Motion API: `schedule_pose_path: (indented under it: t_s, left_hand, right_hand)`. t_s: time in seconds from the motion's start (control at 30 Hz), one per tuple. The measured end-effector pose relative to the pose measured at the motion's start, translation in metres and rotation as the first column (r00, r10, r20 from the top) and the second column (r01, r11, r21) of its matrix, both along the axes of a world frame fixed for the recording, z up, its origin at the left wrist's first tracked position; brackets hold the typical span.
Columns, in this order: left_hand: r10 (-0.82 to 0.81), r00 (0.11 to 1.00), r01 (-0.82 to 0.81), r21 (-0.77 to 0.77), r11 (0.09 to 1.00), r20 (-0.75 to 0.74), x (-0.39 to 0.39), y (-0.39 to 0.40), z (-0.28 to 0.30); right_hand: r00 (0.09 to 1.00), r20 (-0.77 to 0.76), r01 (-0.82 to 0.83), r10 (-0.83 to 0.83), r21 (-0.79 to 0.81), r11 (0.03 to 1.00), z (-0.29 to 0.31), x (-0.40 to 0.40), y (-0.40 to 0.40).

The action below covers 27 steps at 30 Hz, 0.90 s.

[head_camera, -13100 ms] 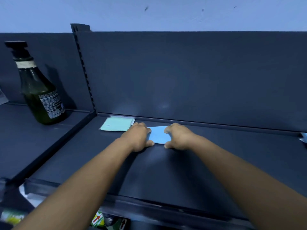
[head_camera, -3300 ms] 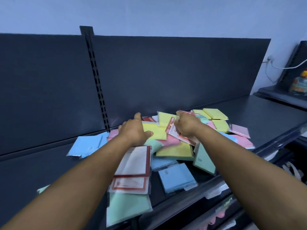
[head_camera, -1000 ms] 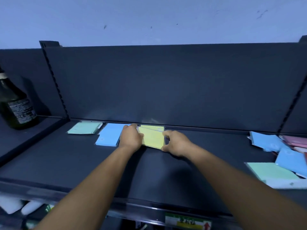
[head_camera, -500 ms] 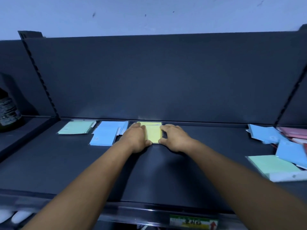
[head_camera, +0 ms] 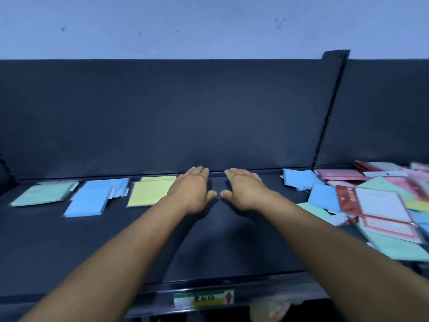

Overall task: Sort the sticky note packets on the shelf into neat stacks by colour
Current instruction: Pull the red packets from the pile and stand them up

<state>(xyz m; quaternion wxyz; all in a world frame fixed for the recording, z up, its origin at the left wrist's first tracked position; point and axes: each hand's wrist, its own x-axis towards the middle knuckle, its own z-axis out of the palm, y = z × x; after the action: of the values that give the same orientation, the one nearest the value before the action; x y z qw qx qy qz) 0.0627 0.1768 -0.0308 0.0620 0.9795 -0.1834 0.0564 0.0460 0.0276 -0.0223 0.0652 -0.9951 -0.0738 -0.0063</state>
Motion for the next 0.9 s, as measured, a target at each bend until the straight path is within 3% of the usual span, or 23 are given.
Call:
schedule_pose_path:
  t_s: [0.57, 0.9]
  left_hand:
    - [-0.117, 0.990, 0.116, -0.027, 0.993, -0.075, -0.058, -0.182, 0.014]
    - [-0.178, 0.974, 0.177, -0.023, 0.984, -0.141, -0.080, -0.264, 0.004]
  right_hand:
    - [0.992, 0.035, 0.126, -0.125, -0.035, 0.991, 0.015, -0.064, -0.176]
    - [0.946, -0.075, 0.310, -0.316, -0.087, 0.947, 0.005, -0.095, -0.272]
